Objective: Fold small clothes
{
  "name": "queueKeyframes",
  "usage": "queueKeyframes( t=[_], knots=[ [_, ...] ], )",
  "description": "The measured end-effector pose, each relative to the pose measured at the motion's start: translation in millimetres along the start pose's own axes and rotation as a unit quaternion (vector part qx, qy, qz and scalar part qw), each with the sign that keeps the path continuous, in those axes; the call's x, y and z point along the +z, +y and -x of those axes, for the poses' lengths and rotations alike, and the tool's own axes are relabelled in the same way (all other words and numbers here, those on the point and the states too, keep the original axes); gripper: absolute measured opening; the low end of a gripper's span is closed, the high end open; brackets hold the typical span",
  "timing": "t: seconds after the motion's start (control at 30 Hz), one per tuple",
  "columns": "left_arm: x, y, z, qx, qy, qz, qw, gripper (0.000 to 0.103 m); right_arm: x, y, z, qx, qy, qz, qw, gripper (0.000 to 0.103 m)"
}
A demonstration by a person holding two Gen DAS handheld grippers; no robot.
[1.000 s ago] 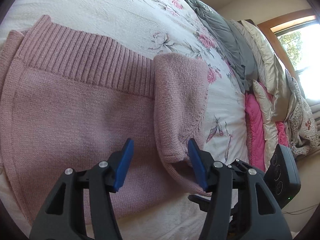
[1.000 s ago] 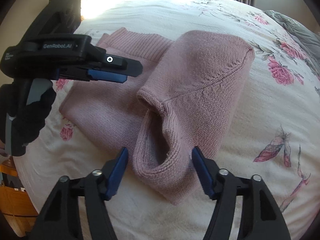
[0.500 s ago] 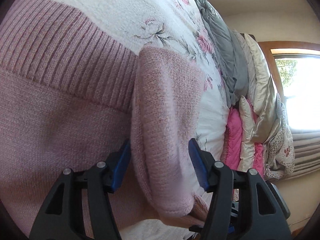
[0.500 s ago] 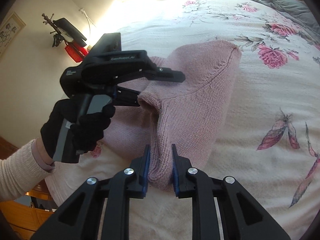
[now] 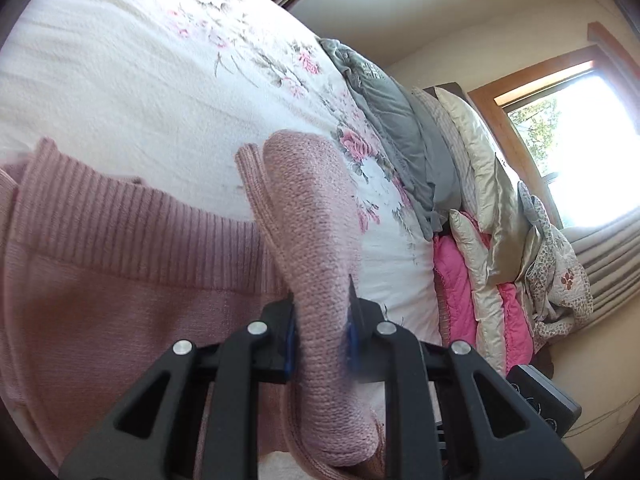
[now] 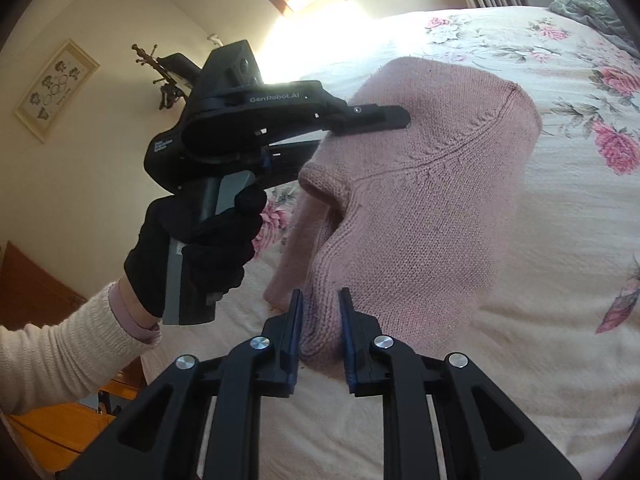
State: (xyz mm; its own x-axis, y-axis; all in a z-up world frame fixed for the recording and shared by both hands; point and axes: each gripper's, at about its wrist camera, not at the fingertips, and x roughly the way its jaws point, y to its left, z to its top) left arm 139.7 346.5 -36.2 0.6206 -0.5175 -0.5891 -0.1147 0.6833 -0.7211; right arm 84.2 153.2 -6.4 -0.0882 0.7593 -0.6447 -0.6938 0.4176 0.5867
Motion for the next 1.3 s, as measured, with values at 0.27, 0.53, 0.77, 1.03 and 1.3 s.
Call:
queueKeyframes(
  t=[0.27,0.53,0.77,1.03,1.3],
  knots=[
    [9,46,74,0.042,-0.033,0.001,0.9986,0.017,22,58,-74,0.047,0.026,0.037,0.998,0.018],
    [-2,118,88,0.061,-0.036,0.036,0.9969,0.017,21,72,-143,0.028,0.075,0.050,0.996,0.017],
    [-13,160,67,0.065,-0.032,0.042,0.9965,0.017,9,61,-182,-0.015,0.105,0.045,0.993,0.018],
    [-12,173,69,0.065,-0.032,0.044,0.9964,0.026,-1,53,-214,-0.019,0.103,0.018,0.994,0.036],
    [-44,140,117,0.125,-0.035,-0.005,0.9915,0.028,-17,50,-124,-0.013,0.050,0.003,0.999,0.062]
  ],
)
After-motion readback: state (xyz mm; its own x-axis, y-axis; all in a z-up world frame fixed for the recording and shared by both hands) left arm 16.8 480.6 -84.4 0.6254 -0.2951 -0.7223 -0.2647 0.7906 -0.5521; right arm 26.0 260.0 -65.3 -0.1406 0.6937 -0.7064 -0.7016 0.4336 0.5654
